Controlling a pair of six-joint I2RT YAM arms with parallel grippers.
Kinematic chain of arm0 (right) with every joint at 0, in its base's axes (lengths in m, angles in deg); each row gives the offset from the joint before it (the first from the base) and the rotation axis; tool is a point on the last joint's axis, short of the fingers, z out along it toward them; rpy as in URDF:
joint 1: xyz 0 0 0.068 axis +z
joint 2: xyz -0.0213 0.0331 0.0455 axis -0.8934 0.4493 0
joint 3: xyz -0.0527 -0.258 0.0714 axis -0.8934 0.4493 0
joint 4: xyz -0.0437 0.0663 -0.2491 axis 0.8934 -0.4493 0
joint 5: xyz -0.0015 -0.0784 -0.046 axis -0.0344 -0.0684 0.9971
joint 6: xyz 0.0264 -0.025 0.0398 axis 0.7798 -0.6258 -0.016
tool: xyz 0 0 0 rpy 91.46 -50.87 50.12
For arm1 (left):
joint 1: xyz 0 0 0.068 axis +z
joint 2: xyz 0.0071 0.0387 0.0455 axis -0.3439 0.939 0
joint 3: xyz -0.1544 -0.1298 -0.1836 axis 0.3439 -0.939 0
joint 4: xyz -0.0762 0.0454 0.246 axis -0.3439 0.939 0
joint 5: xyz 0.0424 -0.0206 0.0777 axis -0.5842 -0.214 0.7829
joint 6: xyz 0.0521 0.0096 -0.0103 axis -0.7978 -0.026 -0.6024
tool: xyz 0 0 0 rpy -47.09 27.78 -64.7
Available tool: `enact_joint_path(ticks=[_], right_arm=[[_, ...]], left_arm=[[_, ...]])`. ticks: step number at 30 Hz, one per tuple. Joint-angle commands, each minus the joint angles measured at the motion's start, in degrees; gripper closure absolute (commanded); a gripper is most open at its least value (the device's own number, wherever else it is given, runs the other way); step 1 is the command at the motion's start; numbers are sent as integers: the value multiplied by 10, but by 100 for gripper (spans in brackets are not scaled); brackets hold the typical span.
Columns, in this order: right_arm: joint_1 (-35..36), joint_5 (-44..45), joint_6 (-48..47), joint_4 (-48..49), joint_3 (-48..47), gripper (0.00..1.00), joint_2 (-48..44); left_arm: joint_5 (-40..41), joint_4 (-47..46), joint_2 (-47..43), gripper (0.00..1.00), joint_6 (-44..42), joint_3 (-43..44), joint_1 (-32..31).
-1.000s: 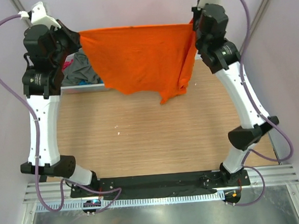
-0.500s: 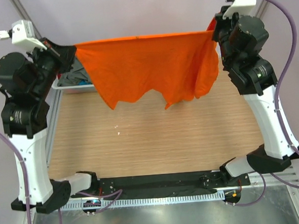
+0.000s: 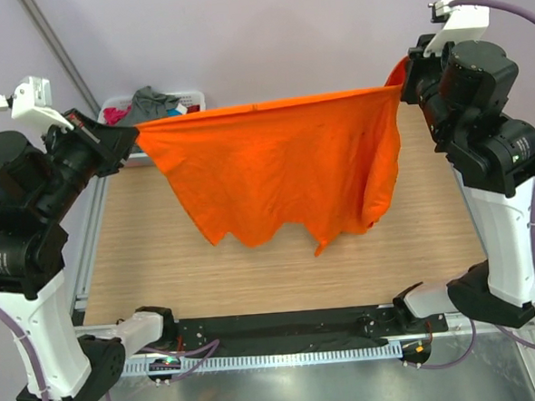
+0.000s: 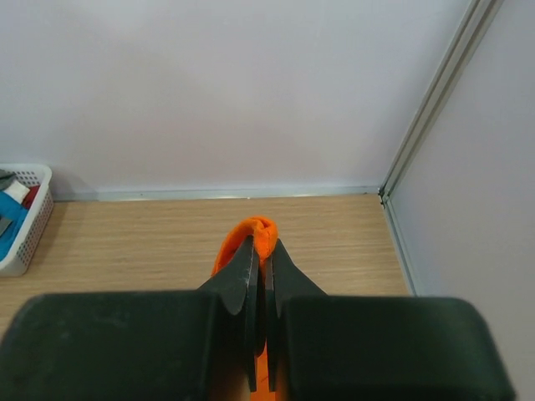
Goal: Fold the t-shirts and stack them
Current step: Flatten the tshirt out
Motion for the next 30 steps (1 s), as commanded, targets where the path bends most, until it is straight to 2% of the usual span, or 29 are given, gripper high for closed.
enact_joint_path(ticks=[1, 2, 3, 4, 6, 7, 10, 16, 21, 23, 25, 26, 28, 30], right_arm=[[-7, 57, -21, -9, 34, 99, 7], [-6, 62, -17, -1, 67, 99, 10], [-6, 64, -3, 10, 105, 99, 12], [-7, 58, 8, 32, 181, 99, 17], [-6, 23, 56, 60, 258, 99, 26], [-6, 6, 72, 76, 329, 99, 28], [-7, -46, 126, 160, 442, 99, 46], [-7, -48, 156, 293, 517, 99, 128], [-7, -60, 188, 312, 480, 99, 271], [-8, -65, 206, 317, 457, 87, 308], [-10, -89, 214, 316, 431, 62, 343], [-12, -96, 222, 316, 423, 36, 352], [-19, -110, 225, 315, 410, 15, 351], [-29, -121, 237, 306, 405, 1, 337]], left_arm=[[54, 31, -2, 100, 1, -64, 8], [56, 21, -6, 100, 4, -104, 7], [61, 7, -11, 100, 9, -191, 7], [75, -18, -20, 100, 21, -232, 7], [108, -42, -28, 100, 30, -340, 7], [122, -51, -30, 100, 37, -368, 8], [172, -91, -23, 100, 49, -456, 8], [237, -145, 23, 100, 74, -549, 7], [253, -168, 69, 100, 97, -582, 7], [266, -174, 85, 100, 101, -590, 7], [276, -174, 94, 100, 100, -594, 7], [285, -173, 95, 100, 97, -595, 7], [290, -172, 92, 100, 89, -597, 8], [293, -171, 88, 100, 84, -598, 8]])
